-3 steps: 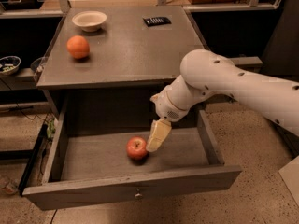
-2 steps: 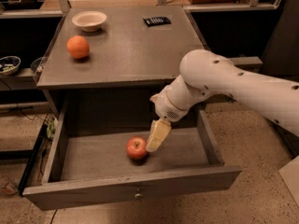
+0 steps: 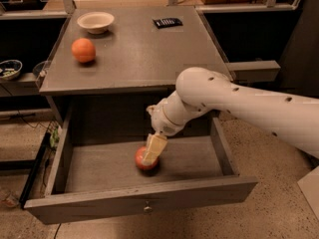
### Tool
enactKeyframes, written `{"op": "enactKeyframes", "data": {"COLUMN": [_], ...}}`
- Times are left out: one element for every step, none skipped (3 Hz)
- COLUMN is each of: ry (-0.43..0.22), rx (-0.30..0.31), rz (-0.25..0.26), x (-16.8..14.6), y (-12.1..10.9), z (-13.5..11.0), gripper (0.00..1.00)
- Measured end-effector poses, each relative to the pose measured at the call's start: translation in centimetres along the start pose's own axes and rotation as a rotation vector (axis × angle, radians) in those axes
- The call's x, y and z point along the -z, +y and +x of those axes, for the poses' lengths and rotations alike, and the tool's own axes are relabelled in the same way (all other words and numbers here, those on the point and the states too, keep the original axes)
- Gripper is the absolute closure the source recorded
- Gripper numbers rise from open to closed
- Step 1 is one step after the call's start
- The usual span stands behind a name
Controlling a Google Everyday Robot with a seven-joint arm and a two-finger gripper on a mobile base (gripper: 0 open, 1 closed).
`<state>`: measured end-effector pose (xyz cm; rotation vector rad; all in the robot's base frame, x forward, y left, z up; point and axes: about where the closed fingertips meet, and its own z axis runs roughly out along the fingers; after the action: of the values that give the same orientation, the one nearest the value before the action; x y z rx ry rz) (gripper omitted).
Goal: Pick apple from top drawer and place on counter
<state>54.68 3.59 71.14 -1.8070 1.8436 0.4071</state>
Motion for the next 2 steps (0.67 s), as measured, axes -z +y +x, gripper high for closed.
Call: {"op": "enactKeyframes", "data": {"ry": [-0.003, -0.029], "rx": [-0.004, -0.031], "rz": [-0.006, -0.017], "x": [-0.7, -2.5], "y": [0.4, 1.3], "z": [0.1, 0.6], "gripper": [0.0, 0.0]}}
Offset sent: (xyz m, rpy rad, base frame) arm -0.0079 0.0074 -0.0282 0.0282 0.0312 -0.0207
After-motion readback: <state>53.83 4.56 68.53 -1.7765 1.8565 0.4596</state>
